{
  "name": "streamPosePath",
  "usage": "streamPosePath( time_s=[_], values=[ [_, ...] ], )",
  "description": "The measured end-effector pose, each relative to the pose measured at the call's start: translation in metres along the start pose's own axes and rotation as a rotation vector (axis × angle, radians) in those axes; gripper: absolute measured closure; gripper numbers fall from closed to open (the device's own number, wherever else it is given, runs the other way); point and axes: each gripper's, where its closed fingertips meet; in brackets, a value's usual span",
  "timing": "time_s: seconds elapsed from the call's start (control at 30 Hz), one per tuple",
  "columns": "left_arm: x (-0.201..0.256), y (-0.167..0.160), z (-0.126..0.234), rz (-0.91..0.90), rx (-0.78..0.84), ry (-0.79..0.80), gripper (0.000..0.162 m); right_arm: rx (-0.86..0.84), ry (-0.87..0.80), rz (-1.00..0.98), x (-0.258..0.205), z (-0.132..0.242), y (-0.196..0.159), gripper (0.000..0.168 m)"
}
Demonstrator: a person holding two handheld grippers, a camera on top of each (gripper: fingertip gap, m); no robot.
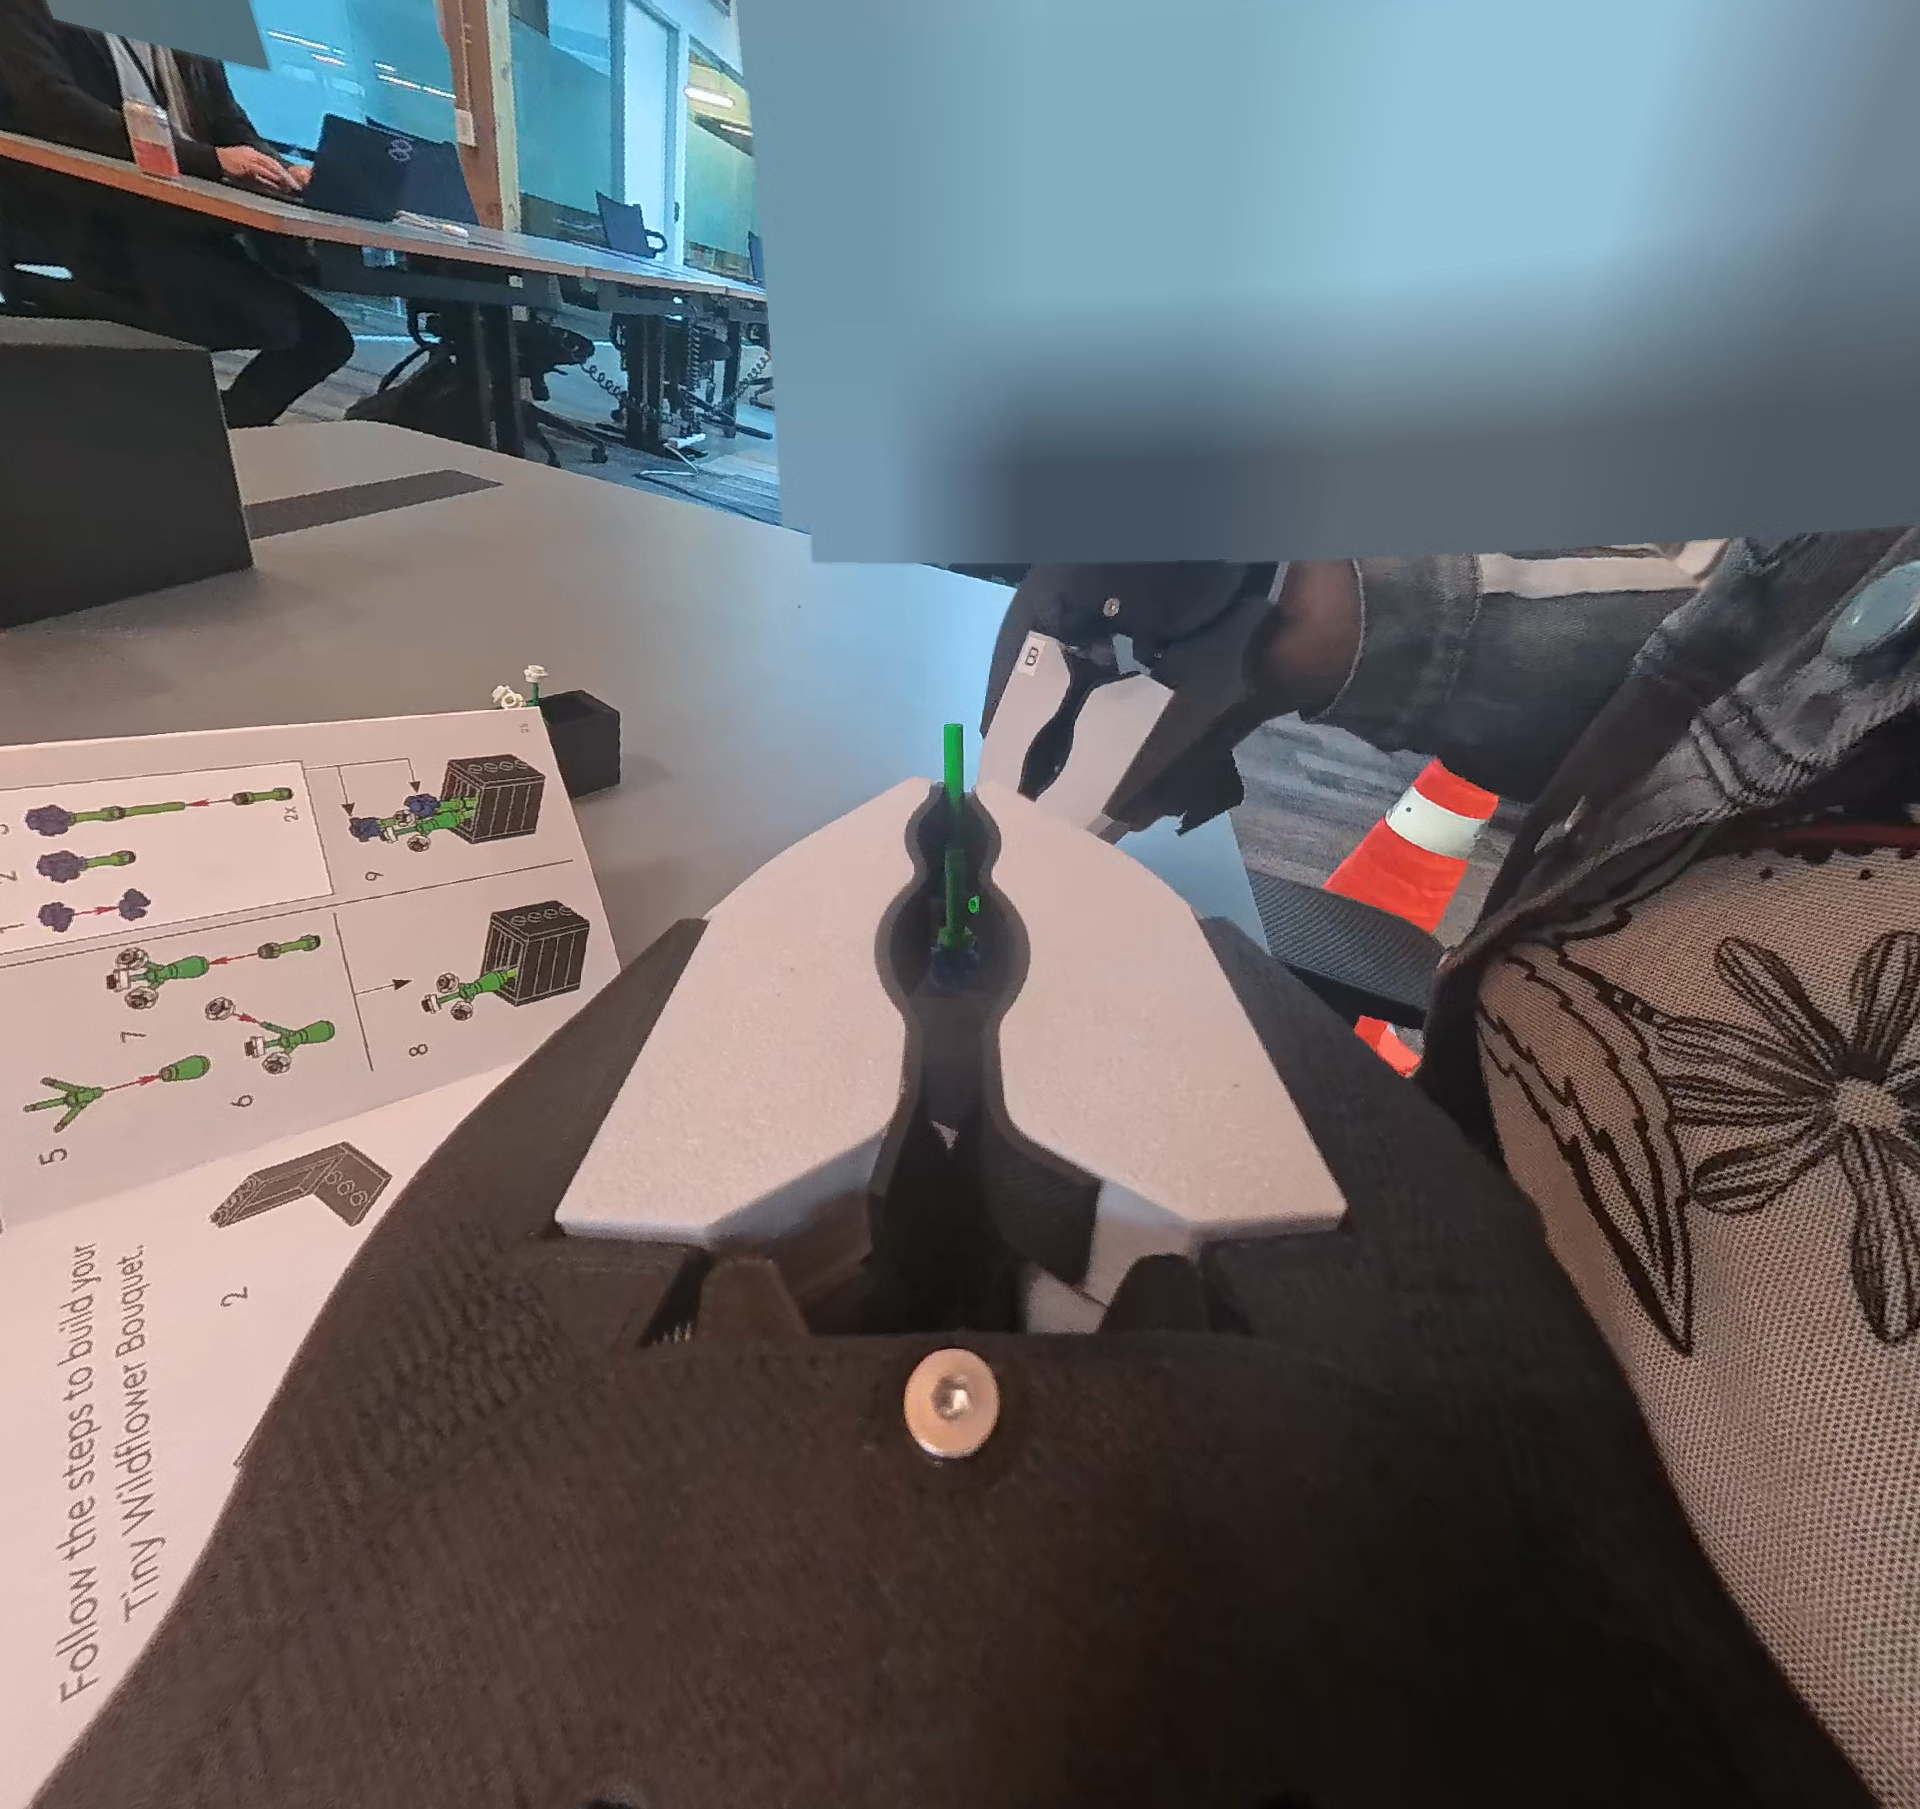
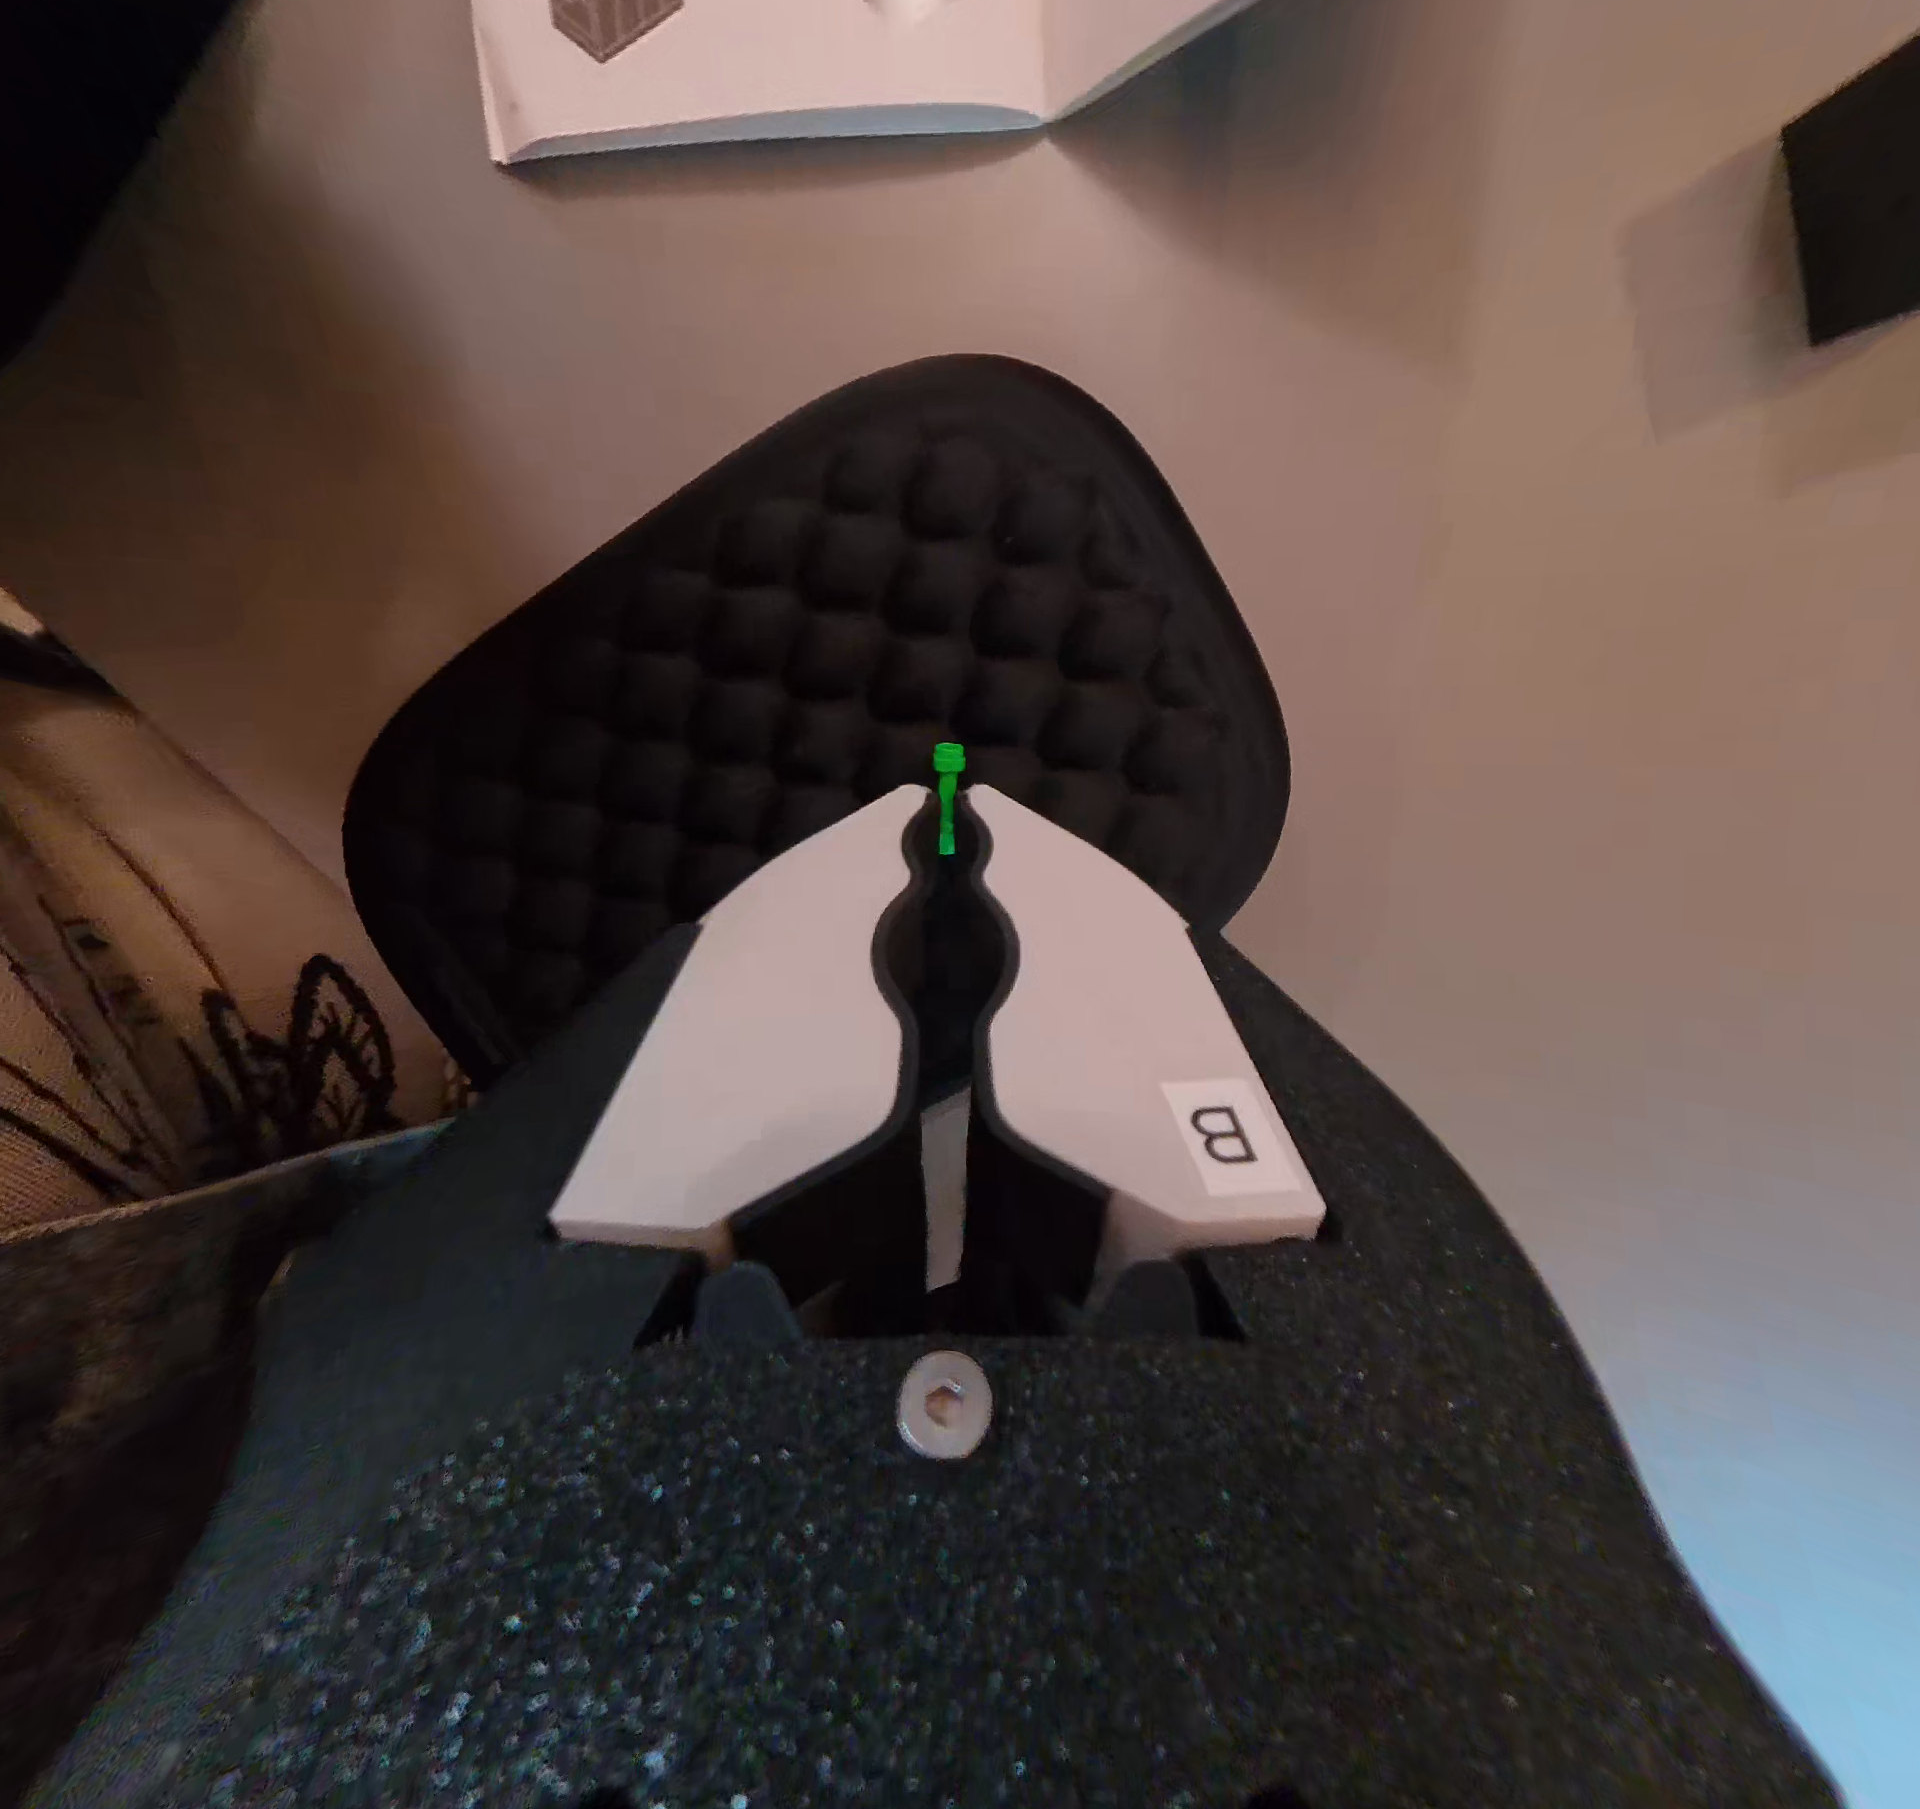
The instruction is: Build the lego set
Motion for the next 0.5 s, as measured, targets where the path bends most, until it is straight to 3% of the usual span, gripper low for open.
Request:
streamPosePath(
  time_s=[0.27,0.5],
  values=[
    [-0.0007,0.002,0.0016,0.02,0.02,-0.01,0.159,0.026,-0.01,-0.204,-0.0014,-0.0033,0.0021,0.166],
    [0.0028,0.0063,0.0036,0.04,0.053,-0.039,0.159,0.04,-0.085,-0.179,-0.0036,-0.0002,0.0031,0.156]
  ],
)
Point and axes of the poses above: each gripper's, where its closed fingertips meet, z back along the fingers, y out of its top, x = y × z across the jaws, and after that the axes turned 4 degrees about -z, right-handed
